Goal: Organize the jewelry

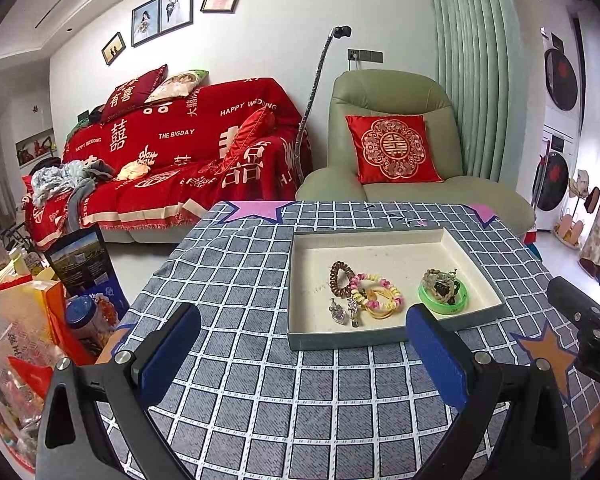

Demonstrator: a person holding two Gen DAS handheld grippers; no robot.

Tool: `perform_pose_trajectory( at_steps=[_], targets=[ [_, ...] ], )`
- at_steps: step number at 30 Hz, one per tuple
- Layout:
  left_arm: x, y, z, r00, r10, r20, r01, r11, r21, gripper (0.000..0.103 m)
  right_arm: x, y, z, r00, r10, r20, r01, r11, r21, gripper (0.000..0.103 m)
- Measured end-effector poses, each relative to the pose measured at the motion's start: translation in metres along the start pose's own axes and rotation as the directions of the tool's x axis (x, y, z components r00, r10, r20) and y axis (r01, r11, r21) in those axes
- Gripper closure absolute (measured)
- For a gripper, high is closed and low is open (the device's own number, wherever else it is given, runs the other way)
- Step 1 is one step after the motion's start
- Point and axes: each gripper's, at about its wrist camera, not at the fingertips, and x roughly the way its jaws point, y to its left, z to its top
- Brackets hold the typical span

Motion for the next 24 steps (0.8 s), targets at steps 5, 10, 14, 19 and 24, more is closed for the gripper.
perform_pose_trajectory(
  at_steps=[5, 10, 14, 19, 24],
  targets=[
    [-0.0034, -0.0015, 0.0000, 1.000, 0.000, 0.005, 0.000, 1.000, 0.007, 0.000, -0.0020, -0.0011, 0.0011, 1.000, 0.003, 0.002, -0.003, 1.000, 0.005, 0.000],
    [-0.0048, -0.0030, 0.0018, 1.000, 0.000, 0.008, 0.000, 1.000, 0.009, 0.000, -0.0033, -0.0019, 0.0018, 1.000, 0.004, 0.003, -0.004, 1.000, 0.008, 0.000],
    [-0.0051, -0.0035, 0.0019, 1.000, -0.001, 0.008, 0.001, 1.000, 0.010, 0.000, -0.0041, -0.0022, 0.0024, 1.000, 0.004, 0.004, -0.004, 1.000, 0.007, 0.000],
    [-0.0050, -0.0034, 0.0024, 1.000, -0.002, 0.009, 0.002, 1.000, 0.011, 0.000, -0.0059, -0.0019, 0.0024, 1.000, 0.005, 0.008, -0.005, 1.000, 0.008, 0.000],
    [-0.0050, -0.0037, 0.0026, 1.000, -0.003, 0.008, 0.003, 1.000, 0.009, 0.000, -0.0060, -0.0021, 0.0024, 1.000, 0.007, 0.007, -0.007, 1.000, 0.009, 0.000]
  ],
)
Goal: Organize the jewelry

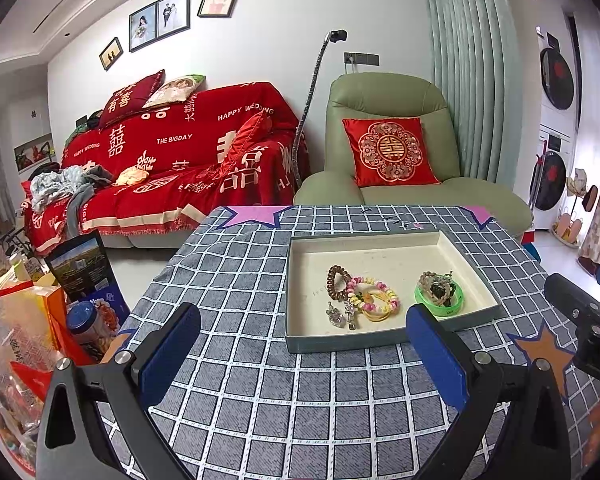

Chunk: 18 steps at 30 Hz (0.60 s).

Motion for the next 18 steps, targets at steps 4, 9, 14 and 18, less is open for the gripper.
perform_pose_trajectory(
  at_steps=[4, 9, 14, 18],
  targets=[
    [-0.0002, -0.0002, 0.0000, 1.000, 0.004, 0.003, -0.004, 1.000, 0.004, 0.000, -0.0020, 0.0004, 0.0012, 1.000, 0.000, 0.002, 0.000, 1.000, 0.000, 0.000],
    [-0.0018, 0.0003, 0.0022, 1.000, 0.001, 0.002, -0.001, 1.000, 0.008, 0.000, -0.0017, 0.0005, 0.0008, 1.000, -0.001, 0.001, 0.001, 1.000, -0.001, 0.000],
    [-0.0023, 0.0015, 0.0028, 1.000, 0.001, -0.004, -0.001, 1.000, -0.001, 0.000, -0.0015, 0.0004, 0.0006, 1.000, -0.001, 0.002, 0.001, 1.000, -0.001, 0.000],
    [-0.0020, 0.0016, 0.0018, 1.000, 0.003, -0.003, -0.003, 1.000, -0.001, 0.000, -0.0023, 0.0014, 0.0008, 1.000, -0.001, 0.003, 0.001, 1.000, -0.001, 0.000]
  ],
)
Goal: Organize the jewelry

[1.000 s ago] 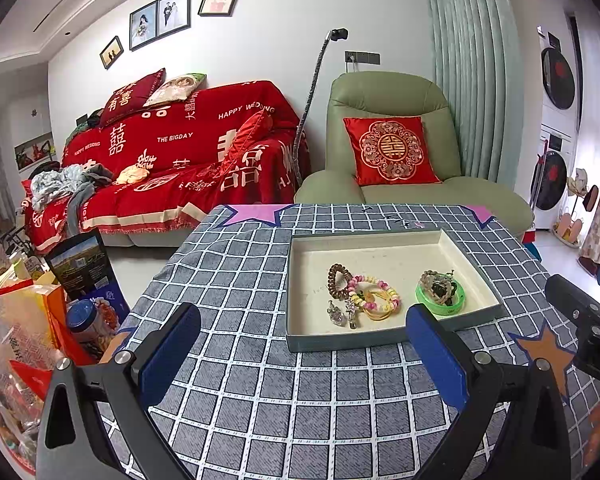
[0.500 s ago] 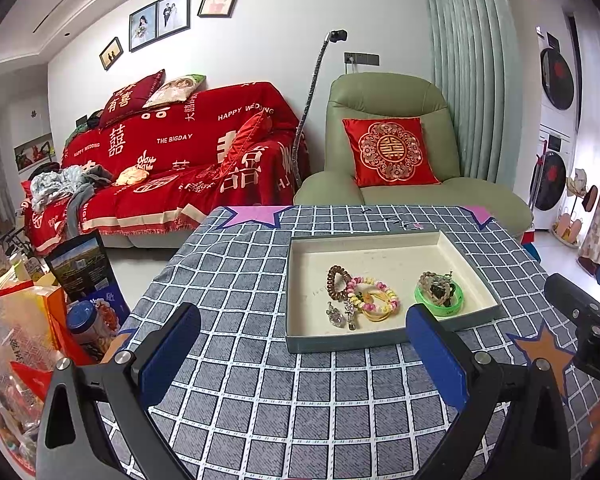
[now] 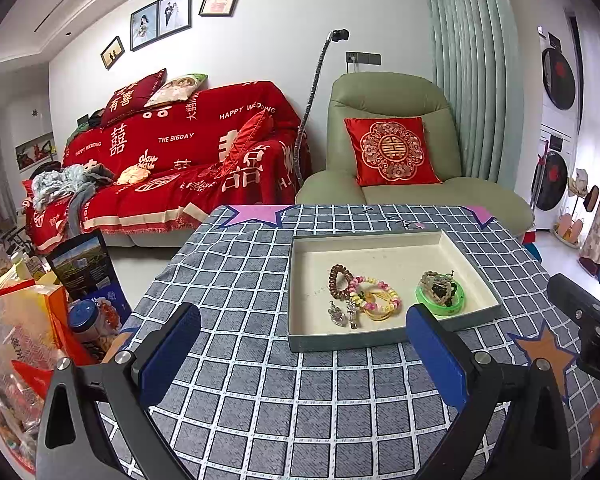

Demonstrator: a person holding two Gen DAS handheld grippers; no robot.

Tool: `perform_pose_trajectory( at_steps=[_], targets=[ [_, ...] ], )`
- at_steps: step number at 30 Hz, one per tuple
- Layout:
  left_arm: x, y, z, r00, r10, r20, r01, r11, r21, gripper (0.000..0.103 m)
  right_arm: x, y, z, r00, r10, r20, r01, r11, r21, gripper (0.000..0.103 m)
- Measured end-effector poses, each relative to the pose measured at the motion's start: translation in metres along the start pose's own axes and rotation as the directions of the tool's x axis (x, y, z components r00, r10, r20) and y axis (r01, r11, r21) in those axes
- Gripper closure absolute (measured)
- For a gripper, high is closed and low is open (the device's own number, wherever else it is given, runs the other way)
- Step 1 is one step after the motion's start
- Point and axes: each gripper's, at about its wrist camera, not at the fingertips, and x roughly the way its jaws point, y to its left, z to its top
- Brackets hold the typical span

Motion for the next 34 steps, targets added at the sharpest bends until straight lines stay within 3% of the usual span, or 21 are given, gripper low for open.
perform_pose_trajectory(
  at_steps=[34],
  targets=[
    [0.0019, 0.0030, -0.0033, 1.000, -0.007, -0.005, 0.007, 1.000, 0.005, 0.000, -0.0049, 0.0064, -0.0001, 1.000, 0.004, -0.003, -0.004, 1.000, -0.003, 0.000]
  ],
)
